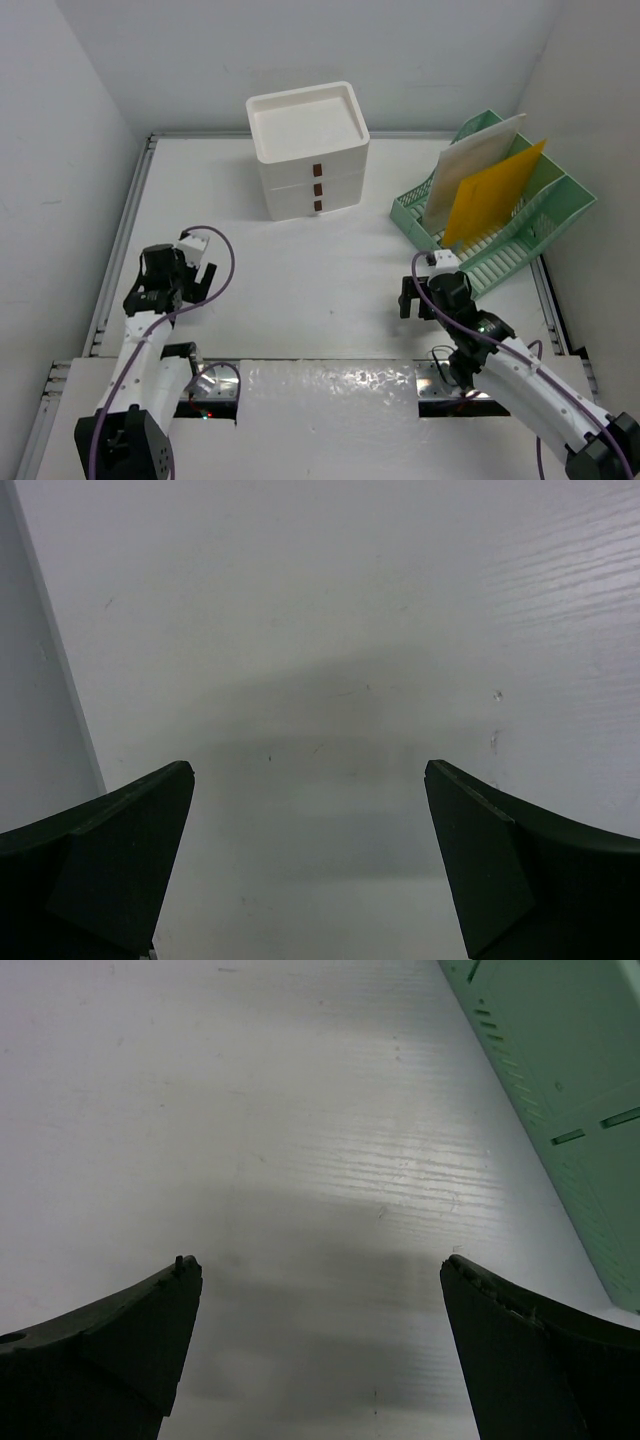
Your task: Organize the desk
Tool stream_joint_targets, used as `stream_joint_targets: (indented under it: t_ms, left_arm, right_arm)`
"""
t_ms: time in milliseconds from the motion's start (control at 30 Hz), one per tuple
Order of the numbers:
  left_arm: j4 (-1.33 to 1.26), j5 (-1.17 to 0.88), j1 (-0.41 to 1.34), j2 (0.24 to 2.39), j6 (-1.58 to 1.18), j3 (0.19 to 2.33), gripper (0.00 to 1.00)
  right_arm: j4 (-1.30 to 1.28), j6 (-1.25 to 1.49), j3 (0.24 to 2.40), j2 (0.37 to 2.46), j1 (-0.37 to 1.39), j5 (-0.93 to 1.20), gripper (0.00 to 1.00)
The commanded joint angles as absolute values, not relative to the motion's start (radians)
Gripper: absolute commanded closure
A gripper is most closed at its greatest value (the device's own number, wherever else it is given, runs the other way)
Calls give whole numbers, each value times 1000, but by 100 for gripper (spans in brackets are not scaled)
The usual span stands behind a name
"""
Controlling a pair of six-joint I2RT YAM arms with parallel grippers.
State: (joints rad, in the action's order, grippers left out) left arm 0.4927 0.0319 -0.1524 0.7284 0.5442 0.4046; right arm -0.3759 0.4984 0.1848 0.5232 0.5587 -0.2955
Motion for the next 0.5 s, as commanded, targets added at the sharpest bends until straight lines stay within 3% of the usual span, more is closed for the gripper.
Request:
stream_joint_targets:
  t_ms: [0, 467]
  left_arm:
    - [399, 81, -163, 709, 531, 397, 0]
    - [402, 61, -163, 715, 543, 396, 0]
  right_arm:
    - [-308, 540, 186, 511, 558, -351, 1]
    - [-249, 472, 132, 391, 560, -336, 1]
